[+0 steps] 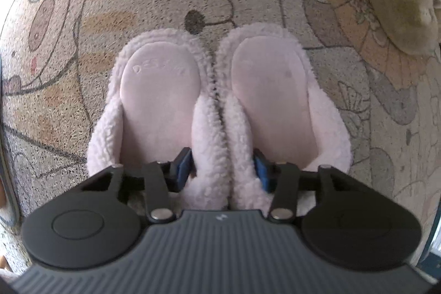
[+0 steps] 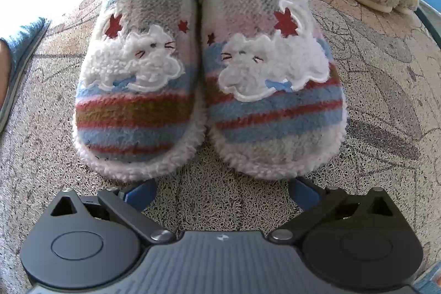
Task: Organize scattered shoes
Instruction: 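Lift both slipper pairs off the mat with the left and right tools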
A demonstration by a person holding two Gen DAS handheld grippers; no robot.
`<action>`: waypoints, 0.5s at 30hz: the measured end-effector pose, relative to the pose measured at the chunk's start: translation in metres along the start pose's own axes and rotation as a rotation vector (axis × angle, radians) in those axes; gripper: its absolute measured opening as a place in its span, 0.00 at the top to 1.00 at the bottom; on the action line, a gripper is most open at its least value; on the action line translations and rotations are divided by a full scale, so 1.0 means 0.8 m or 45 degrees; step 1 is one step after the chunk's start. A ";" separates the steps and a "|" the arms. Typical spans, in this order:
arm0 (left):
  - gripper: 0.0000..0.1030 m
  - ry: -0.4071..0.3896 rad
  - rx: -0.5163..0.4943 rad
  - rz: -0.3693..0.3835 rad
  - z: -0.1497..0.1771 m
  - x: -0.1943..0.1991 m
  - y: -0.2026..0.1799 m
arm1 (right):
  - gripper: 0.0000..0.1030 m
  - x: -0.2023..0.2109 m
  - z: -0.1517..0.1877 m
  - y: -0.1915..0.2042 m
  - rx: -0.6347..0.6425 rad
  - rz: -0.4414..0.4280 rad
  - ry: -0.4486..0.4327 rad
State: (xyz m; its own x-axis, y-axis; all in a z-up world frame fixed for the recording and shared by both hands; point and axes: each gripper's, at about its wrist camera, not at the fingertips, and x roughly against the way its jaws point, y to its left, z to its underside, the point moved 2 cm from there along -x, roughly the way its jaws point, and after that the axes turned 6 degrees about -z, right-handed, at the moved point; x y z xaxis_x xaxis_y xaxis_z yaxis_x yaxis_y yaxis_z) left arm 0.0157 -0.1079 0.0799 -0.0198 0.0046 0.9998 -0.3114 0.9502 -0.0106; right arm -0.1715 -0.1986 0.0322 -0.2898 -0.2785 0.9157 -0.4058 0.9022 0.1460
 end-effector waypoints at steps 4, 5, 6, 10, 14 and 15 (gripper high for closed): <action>0.57 -0.017 -0.043 0.010 -0.001 -0.004 -0.006 | 0.03 0.004 0.002 -0.002 -0.021 -0.012 -0.020; 0.55 -0.012 -0.048 0.019 -0.002 -0.007 -0.007 | 0.03 0.005 0.003 -0.002 -0.020 -0.011 -0.022; 0.50 -0.008 -0.054 0.028 -0.003 -0.009 -0.007 | 0.03 0.004 0.003 -0.002 -0.017 -0.006 -0.023; 0.48 -0.012 -0.072 0.052 -0.003 -0.011 -0.007 | 0.03 0.003 0.004 -0.003 -0.012 -0.003 -0.029; 0.48 -0.034 -0.085 0.032 -0.001 -0.012 -0.012 | 0.02 -0.001 0.000 -0.005 -0.009 -0.012 -0.028; 0.48 -0.042 -0.086 0.026 0.000 -0.012 -0.012 | 0.02 -0.001 0.000 -0.005 -0.009 -0.013 -0.029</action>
